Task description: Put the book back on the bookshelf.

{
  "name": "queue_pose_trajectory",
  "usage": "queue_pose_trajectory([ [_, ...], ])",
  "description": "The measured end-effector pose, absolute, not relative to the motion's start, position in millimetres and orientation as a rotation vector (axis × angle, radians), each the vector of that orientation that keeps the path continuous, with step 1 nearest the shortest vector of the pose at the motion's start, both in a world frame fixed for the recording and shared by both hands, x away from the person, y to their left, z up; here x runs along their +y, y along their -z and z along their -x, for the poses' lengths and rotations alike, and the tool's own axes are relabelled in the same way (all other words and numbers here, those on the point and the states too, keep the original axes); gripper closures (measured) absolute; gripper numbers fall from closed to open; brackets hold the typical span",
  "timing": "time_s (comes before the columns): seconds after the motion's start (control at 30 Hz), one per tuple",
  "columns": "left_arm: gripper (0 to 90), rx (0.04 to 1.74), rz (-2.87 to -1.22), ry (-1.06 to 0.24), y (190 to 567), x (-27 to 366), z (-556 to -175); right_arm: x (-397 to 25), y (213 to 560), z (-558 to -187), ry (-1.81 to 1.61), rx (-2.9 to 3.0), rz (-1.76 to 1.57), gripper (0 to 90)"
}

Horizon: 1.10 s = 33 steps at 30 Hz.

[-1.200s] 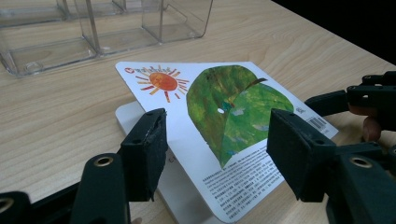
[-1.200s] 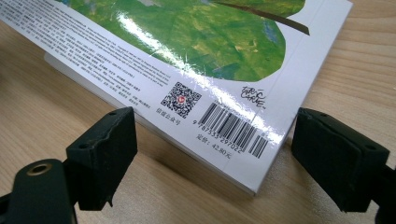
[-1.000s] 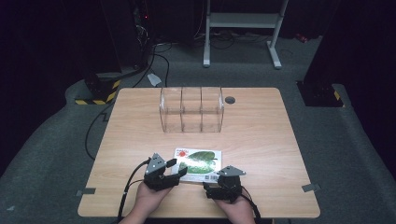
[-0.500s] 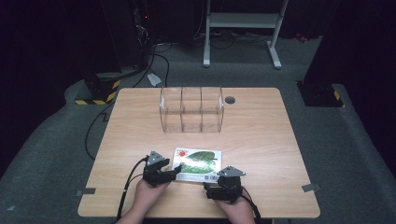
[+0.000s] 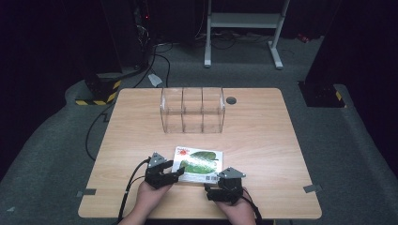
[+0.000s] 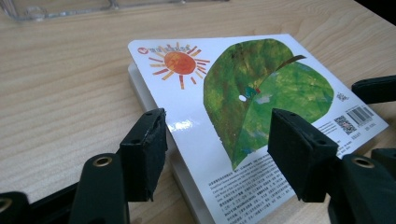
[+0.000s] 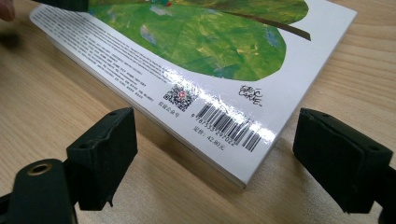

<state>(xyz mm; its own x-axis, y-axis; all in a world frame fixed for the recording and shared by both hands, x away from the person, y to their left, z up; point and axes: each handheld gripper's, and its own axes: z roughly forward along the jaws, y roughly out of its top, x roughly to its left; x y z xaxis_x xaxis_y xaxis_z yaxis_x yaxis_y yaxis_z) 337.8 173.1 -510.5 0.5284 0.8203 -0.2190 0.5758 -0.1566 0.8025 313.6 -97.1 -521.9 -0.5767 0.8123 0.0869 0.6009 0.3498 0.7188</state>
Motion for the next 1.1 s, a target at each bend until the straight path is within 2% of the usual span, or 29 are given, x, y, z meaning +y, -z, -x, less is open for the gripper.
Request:
queue_pose_trajectory([
  [0.53, 38.7, 1.024, -1.797, -0.376, 483, 167, -322, -95, 522, -312, -1.024, 2.284, -1.267, 13.9],
  [0.7, 38.8, 1.035, -1.803, -0.366, 485, 169, -324, -98, 522, -312, -1.030, 2.248, -1.309, 20.4],
  [0.97, 38.1, 1.075, -1.797, -0.350, 489, 173, -331, -100, 522, -312, -1.039, 2.247, -1.310, 23.0],
  [1.1, 36.9, 1.136, -1.779, -0.282, 495, 178, -344, -99, 522, -312, -1.038, 2.247, -1.317, 22.8],
])
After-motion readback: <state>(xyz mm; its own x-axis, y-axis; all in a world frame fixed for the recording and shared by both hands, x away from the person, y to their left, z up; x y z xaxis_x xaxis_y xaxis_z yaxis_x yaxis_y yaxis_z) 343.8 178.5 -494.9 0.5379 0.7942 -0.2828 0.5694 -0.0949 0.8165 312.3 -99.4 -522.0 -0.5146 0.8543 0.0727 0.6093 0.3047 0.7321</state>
